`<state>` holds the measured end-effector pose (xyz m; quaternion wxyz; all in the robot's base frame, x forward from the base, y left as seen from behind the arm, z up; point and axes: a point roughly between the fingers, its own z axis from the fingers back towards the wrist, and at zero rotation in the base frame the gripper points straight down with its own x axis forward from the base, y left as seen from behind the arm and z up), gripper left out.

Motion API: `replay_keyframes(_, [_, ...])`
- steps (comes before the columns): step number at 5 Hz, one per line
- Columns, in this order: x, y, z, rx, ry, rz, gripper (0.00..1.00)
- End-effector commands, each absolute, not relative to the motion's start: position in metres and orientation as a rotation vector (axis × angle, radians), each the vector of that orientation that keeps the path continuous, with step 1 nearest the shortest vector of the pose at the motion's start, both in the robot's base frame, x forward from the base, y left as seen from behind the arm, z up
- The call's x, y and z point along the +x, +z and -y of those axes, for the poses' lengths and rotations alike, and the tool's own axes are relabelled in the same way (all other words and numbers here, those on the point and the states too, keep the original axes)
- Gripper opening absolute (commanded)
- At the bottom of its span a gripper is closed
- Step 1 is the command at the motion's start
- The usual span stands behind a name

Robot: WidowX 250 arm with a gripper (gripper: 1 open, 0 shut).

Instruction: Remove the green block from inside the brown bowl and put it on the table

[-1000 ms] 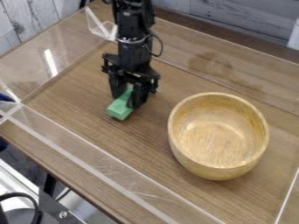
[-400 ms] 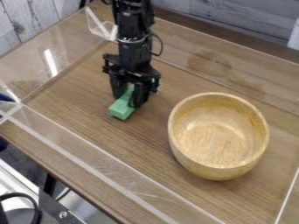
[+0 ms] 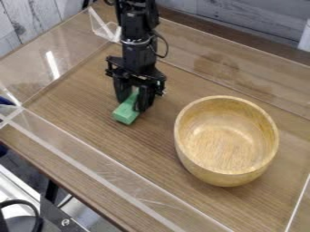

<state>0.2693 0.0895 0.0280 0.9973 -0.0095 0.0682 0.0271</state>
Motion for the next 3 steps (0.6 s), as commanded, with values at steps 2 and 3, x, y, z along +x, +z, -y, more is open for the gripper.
replay_keyframes(2, [0.2797, 0.0427, -0.0963, -0.013, 0.077, -0.082, 0.00])
replay_keyframes(3, [0.2798, 0.0441, -0.0965, -0.017, 0.082, -0.082, 0.00])
